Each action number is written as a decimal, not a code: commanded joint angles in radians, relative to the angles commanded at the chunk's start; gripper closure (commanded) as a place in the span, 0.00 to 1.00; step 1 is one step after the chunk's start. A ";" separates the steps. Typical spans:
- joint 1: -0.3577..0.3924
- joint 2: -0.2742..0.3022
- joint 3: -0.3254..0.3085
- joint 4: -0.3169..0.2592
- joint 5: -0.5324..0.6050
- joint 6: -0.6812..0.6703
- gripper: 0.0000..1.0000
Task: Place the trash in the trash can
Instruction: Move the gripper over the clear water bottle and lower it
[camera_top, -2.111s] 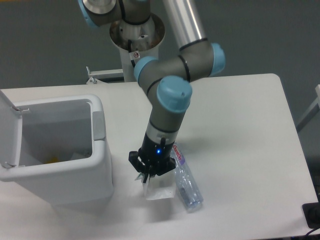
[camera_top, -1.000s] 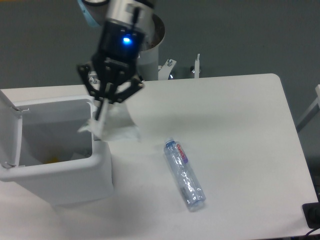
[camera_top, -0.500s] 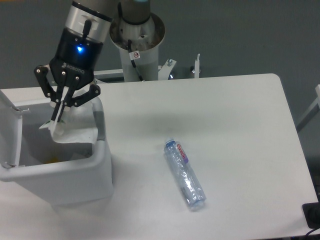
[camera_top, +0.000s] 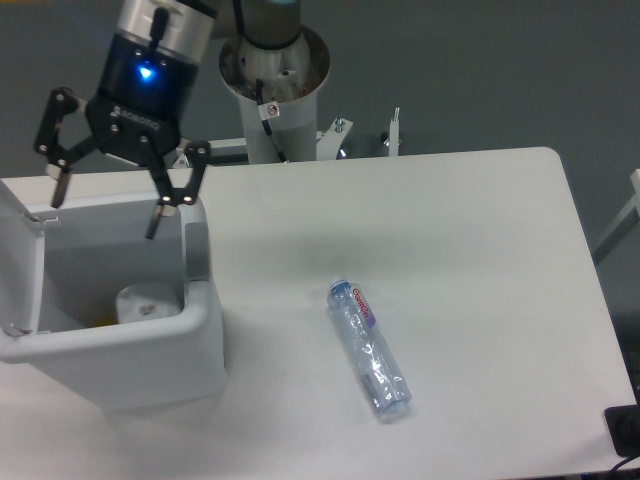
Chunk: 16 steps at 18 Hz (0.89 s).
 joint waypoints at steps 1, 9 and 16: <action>0.034 -0.025 0.001 0.000 0.000 -0.003 0.02; 0.201 -0.268 0.051 -0.008 0.127 0.002 0.00; 0.194 -0.413 0.054 -0.031 0.252 0.070 0.00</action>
